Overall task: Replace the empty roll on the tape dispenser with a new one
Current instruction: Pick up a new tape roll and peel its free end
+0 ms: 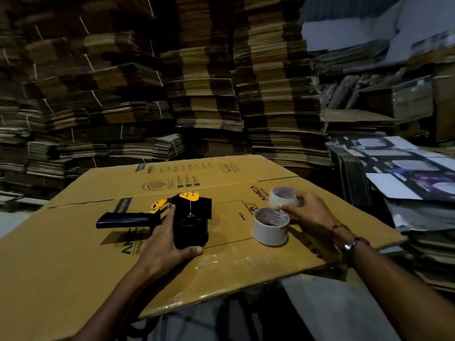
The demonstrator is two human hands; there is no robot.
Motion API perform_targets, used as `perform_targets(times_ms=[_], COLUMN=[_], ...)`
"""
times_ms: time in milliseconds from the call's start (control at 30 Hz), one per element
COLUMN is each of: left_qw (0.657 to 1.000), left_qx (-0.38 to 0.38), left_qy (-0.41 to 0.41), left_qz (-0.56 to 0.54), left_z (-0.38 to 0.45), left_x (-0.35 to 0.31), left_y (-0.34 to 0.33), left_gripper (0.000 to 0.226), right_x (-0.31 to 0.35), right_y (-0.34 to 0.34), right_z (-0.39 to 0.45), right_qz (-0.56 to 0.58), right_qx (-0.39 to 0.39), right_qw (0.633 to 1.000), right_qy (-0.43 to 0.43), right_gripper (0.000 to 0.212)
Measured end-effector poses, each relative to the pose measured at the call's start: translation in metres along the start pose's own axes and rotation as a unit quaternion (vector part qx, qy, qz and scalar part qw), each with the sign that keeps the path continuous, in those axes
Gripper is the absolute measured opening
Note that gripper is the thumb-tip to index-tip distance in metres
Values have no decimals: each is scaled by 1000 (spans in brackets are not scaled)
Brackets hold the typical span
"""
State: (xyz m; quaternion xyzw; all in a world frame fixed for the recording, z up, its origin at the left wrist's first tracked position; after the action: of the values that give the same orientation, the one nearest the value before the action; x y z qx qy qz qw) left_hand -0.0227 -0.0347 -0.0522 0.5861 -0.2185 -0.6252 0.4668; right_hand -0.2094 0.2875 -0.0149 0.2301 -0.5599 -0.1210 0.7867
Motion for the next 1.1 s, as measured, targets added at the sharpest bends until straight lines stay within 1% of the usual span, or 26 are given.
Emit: perform_targets(times_ms=[33, 67, 133, 167, 200, 233, 267, 333, 400, 467, 500, 533, 600, 633, 667, 733, 800, 933, 1033, 1100], left_qw=[1000, 997, 980, 971, 968, 968, 973, 991, 996, 992, 990, 988, 983, 980, 977, 971, 963, 954, 947, 949], left_qx=[-22, -59, -149, -168, -164, -145, -114, -28, 46, 74, 72, 64, 41, 28, 18, -11, -49, -131, -176, -189], left_qy=[-13, -35, -106, -142, -168, -181, -175, -124, -69, -36, -35, -45, -81, -101, -120, -160, -192, -217, -215, -200], left_qz=[10, 32, 83, 91, 95, 98, 96, 51, -33, -94, -115, -132, -159, -169, -175, -178, -181, -161, -161, -154], left_z=[-7, -14, -29, -32, -32, -28, -19, 4, 24, 37, 40, 41, 39, 36, 32, 22, 11, 0, -5, -9], left_x=[-10, -23, -64, -87, -109, -127, -141, -152, -154, -152, -152, -151, -152, -152, -153, -153, -154, -150, -147, -144], left_y=[3, 7, 11, 7, -2, -13, -28, -57, -82, -97, -99, -100, -96, -92, -88, -77, -63, -43, -34, -31], left_gripper=[147, 139, 115, 103, 93, 88, 90, 110, 130, 141, 140, 132, 109, 103, 99, 93, 93, 97, 96, 96], right_x=[-6, -12, -26, -29, -27, -26, -25, -24, -26, -27, -28, -28, -28, -28, -28, -27, -26, -24, -23, -25], right_y=[3, 5, 4, 4, 3, 2, 2, 1, 1, 2, 3, 3, 4, 3, 3, 2, 2, 3, 3, 3], right_z=[-3, -5, -6, -8, -12, -13, -15, -17, -18, -17, -17, -17, -17, -17, -17, -17, -19, -21, -21, -20], right_qz=[-32, -60, -83, -85, -87, -91, -94, -92, -90, -90, -87, -83, -80, -83, -86, -85, -74, -72, -75, -73], right_qx=[-6, -12, -24, -31, -39, -48, -56, -61, -59, -56, -57, -57, -55, -52, -49, -46, -52, -56, -57, -60], right_qw=[999, 998, 996, 996, 995, 995, 994, 994, 994, 994, 995, 995, 995, 995, 995, 995, 996, 996, 995, 995], right_qy=[2, 3, -5, -11, -11, -10, -9, -4, -4, -2, -2, -1, 1, 1, 1, 6, 12, 17, 19, 16], right_gripper=[56, 65, 78, 80, 77, 69, 59, 48, 45, 44, 43, 42, 37, 33, 30, 32, 34, 36, 38, 37])
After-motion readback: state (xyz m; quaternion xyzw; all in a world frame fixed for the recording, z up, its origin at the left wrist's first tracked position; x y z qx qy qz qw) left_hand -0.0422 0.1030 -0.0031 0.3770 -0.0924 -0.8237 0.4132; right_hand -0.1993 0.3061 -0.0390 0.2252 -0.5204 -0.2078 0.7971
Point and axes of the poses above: each hand's wrist, its own z-axis towards the middle knuckle, its own y-axis out of the back of the hand, x = y × z, the point moved 8 cm from there along z, towards the middle knuckle, and after that the axes turned 9 degrees about z, right-handed, at the moved point
